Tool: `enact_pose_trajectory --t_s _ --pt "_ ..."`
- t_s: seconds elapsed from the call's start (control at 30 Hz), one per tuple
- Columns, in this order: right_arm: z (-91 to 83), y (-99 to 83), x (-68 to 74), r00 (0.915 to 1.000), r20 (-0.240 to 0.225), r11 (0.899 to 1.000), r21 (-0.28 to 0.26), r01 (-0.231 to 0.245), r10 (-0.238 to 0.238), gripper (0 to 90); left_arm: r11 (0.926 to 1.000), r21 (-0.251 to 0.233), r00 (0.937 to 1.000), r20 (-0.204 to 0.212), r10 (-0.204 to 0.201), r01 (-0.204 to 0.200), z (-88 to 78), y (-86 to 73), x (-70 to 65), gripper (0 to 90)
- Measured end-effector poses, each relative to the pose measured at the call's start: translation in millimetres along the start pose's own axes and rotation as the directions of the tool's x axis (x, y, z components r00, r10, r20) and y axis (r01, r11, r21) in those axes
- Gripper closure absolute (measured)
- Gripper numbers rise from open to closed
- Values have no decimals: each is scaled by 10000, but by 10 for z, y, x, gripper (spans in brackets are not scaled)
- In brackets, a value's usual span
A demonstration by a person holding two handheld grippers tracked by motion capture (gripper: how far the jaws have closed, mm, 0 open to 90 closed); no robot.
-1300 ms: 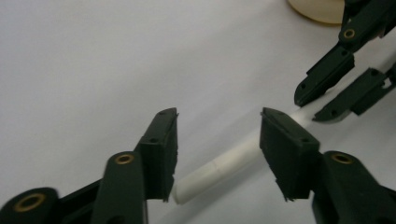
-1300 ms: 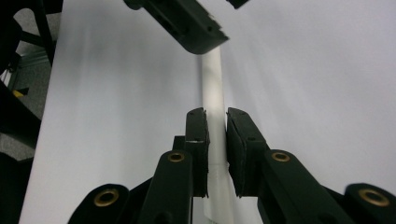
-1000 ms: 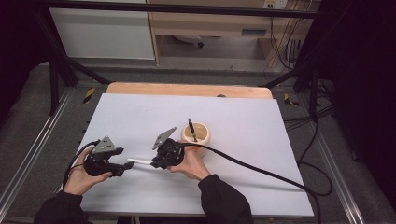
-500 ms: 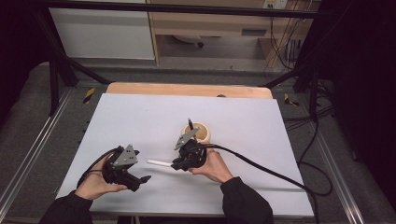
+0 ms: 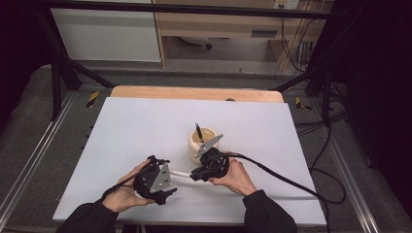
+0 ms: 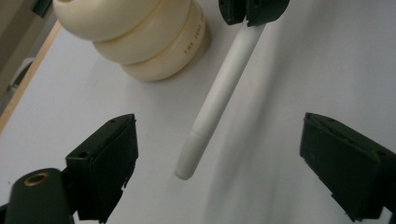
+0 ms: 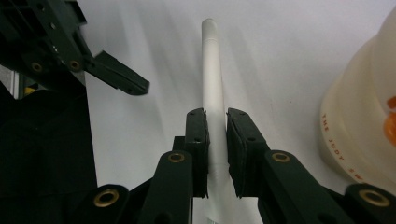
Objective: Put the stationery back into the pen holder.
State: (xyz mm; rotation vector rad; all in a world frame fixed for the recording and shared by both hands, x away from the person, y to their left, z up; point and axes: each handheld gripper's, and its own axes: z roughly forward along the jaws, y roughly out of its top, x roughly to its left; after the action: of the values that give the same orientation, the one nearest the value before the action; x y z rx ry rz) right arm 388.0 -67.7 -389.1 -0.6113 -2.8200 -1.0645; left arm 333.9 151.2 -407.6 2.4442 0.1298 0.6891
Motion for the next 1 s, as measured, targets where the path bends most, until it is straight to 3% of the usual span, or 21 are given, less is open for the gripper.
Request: enact_pose_trajectory --t_s 0.13,0.23,0.33,0.6,0.63,0.67,0.8,1.0 --pt "-27 1 22 9996 -20 9996 -48 -266 266 792 9973 -121 9971 -247 715 -718 60 65 -40 207" --pt "-41 10 28 9991 33 9990 -139 -434 434 792 9911 -111 9904 -407 1324 -1329 78 105 -66 305" --pt "-44 15 29 9983 -35 9981 -198 -576 576 792 9857 -203 9849 -490 1660 -1672 94 135 -84 377" --pt "-26 23 39 9975 -97 9974 -109 -707 706 792 9715 -190 9703 -581 2346 -2361 147 181 -132 565" --pt "-24 26 48 9975 -91 9975 -117 -702 701 792 9660 -253 9647 -647 2552 -2572 150 192 -133 581" --pt "-23 33 60 9976 -93 9975 -125 -691 690 792 9664 -205 9649 -640 2546 -2564 152 194 -144 596" --pt "-20 59 80 9981 -106 9981 -86 -612 611 792 9560 -155 9535 -792 2908 -2928 158 208 -169 657" --pt "-24 76 88 9977 -129 9977 -76 -671 670 792 9462 -73 9423 -931 3216 -3236 157 219 -181 757"
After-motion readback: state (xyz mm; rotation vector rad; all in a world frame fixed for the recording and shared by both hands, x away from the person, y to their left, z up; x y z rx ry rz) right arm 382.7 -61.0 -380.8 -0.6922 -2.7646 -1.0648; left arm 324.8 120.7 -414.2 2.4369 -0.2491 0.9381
